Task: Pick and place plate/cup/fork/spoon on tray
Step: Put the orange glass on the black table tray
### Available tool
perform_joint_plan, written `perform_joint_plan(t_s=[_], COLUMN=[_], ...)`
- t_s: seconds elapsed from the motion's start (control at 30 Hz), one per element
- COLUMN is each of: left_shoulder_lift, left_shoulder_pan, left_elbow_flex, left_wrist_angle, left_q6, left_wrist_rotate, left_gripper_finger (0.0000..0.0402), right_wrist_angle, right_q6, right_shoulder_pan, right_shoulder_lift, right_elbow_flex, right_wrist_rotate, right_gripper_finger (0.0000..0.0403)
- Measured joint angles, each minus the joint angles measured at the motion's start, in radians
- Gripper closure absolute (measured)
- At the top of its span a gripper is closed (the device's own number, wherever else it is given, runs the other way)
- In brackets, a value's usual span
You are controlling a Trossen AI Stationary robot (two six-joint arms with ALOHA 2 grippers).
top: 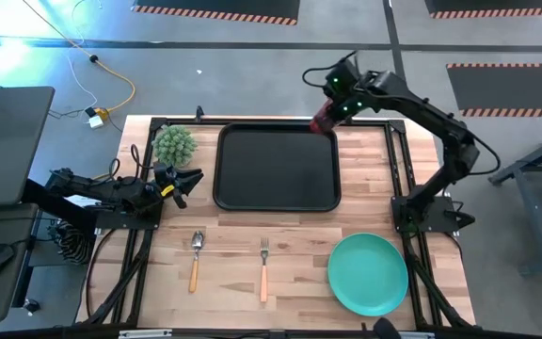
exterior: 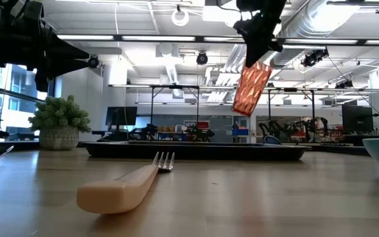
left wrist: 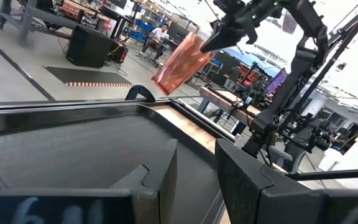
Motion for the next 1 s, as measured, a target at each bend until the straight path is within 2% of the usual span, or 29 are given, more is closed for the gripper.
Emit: perform_joint_plan(t_s=[0.2, 1.0], left_shoulder_lift=[0.000, 0.000], left_shoulder_pan=[0.000, 0.000], left_elbow_flex=[0.000, 0.000], left_wrist_angle=[0.000, 0.000], left_q6=[0.000, 0.001], left_wrist_rotate=[0.000, 0.000], left_gripper_finger=[0.0303, 0.0303], right_wrist_angle=[-0.035, -0.060], right_q6=[-0.025, -0.026], right_shoulder_pan=[0.000, 0.038], right_shoulder_lift=[0.052, 0.201], right_elbow_flex=[0.000, 0.000], right_wrist_rotate=[-0.043, -0.047], right_gripper_finger=[0.0402, 0.0402])
